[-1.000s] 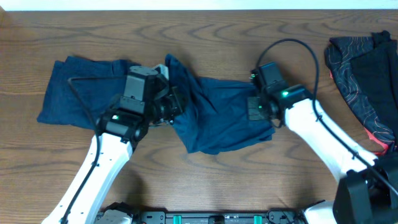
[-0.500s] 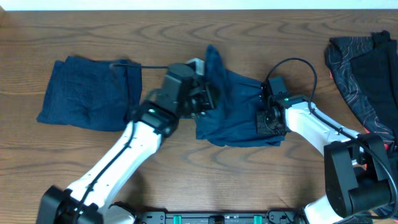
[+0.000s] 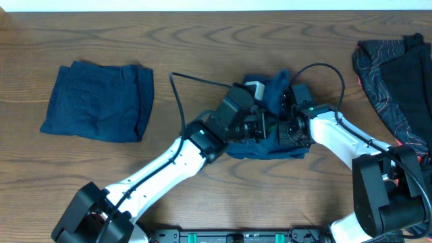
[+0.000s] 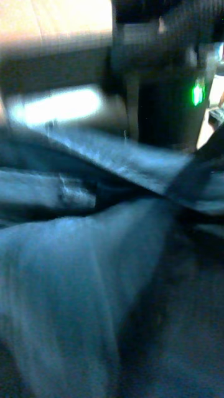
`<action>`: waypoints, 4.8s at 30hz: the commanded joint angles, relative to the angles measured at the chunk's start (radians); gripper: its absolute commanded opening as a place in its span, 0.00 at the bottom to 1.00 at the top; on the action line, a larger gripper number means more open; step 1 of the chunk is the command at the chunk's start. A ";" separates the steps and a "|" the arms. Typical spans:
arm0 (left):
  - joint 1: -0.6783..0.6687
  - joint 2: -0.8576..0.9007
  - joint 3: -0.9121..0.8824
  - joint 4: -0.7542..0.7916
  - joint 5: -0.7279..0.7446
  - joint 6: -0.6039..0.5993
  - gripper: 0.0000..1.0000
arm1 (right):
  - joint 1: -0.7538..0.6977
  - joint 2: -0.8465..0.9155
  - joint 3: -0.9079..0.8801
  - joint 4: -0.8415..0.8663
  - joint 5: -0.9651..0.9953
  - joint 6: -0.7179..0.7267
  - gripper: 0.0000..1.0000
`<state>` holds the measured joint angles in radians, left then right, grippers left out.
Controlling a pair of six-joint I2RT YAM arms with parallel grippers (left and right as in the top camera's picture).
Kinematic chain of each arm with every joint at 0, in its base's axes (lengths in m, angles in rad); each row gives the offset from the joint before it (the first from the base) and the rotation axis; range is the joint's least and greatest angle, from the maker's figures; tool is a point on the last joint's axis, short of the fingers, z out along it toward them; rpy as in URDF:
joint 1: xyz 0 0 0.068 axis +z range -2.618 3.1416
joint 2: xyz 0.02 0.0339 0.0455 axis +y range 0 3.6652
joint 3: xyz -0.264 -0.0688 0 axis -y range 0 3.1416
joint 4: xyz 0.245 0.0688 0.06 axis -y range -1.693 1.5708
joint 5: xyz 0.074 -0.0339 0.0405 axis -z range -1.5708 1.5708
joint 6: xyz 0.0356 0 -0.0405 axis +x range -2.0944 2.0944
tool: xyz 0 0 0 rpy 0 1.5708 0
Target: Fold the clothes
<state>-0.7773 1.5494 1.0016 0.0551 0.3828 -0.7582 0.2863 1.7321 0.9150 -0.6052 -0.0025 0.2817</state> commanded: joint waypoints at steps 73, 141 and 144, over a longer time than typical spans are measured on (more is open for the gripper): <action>0.439 0.000 0.031 -0.279 -0.270 0.500 0.06 | -0.192 -0.105 0.070 -0.225 0.032 -0.056 0.04; 0.708 -1.038 -0.094 -0.848 -0.331 0.641 0.98 | -0.442 -1.252 -0.200 -0.177 0.010 -0.103 0.99; 0.708 -1.060 -0.094 -0.859 -0.331 0.641 0.98 | -0.442 -1.276 -0.211 -0.238 0.011 -0.103 0.99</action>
<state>-0.0677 0.5076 0.9146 -0.7975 0.0669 -0.1078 -0.1596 0.4713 0.7181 -0.8154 -0.0036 0.1932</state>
